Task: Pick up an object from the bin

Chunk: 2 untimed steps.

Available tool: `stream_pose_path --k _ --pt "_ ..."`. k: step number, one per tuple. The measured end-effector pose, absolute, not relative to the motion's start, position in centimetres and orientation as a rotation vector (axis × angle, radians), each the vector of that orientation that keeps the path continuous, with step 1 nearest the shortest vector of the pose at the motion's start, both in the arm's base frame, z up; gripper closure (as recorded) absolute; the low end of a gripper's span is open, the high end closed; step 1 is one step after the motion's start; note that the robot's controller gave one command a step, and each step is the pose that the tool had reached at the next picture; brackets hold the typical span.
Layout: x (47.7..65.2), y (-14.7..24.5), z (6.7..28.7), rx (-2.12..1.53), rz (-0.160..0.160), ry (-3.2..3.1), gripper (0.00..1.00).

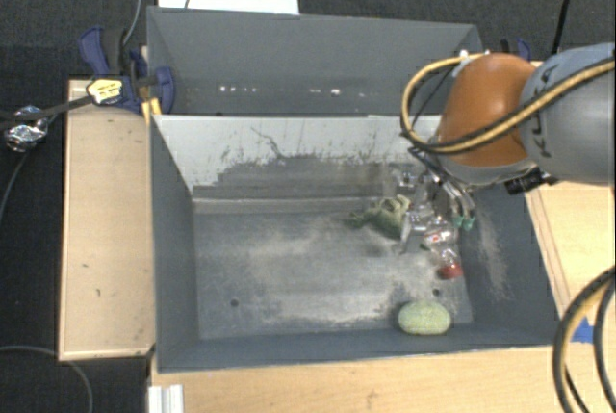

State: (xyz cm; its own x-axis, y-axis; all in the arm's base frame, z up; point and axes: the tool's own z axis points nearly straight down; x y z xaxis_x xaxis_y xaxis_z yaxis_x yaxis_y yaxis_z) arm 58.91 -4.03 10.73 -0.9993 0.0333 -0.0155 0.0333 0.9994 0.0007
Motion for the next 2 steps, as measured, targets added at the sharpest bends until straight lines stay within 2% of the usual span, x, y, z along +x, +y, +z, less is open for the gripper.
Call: stream_pose_path --k 1,2 --pt "58.6 -4.48 9.15 0.043 0.002 3.13 1.0" --pt "58.6 -4.47 9.15 0.043 0.002 3.13 1.0"
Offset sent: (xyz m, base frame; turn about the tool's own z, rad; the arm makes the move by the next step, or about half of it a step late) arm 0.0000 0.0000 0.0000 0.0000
